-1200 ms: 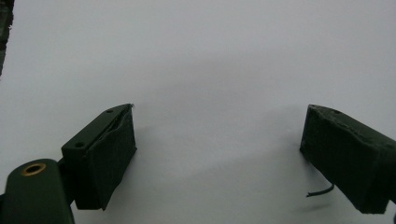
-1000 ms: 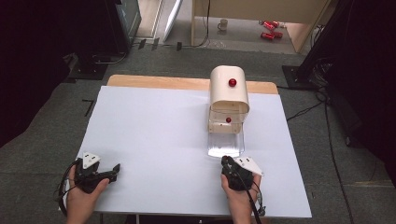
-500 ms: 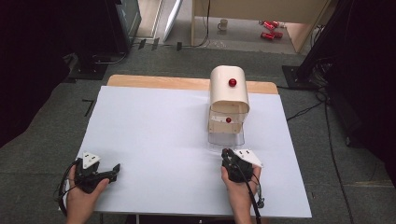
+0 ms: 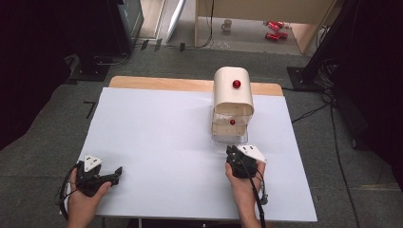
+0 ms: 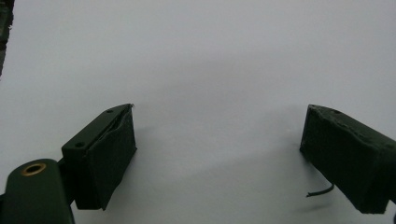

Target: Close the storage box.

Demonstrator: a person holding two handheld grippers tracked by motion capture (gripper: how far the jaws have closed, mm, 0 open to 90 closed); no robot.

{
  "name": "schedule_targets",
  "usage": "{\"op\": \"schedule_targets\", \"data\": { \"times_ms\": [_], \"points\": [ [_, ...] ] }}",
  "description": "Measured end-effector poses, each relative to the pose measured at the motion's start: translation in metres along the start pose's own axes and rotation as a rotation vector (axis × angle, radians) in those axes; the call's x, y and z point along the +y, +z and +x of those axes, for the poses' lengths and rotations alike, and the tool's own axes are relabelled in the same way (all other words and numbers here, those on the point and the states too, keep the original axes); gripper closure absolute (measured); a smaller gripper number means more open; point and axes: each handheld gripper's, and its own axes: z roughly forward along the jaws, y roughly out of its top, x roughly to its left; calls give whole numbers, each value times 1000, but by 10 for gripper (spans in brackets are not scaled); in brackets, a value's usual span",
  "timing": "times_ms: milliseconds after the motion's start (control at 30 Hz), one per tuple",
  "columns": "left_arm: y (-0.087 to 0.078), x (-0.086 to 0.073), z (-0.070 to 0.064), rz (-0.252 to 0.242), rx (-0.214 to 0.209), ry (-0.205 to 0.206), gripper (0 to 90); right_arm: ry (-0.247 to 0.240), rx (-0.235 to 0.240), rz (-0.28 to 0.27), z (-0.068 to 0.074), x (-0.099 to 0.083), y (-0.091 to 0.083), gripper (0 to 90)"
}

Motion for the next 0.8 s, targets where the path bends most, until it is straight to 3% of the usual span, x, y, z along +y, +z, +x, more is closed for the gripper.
{"op": "schedule_targets", "data": {
  "times_ms": [800],
  "points": [
    [0,0,0,0,0,0,105,-11,-23,15,-2,12,27,757]
  ]
}}
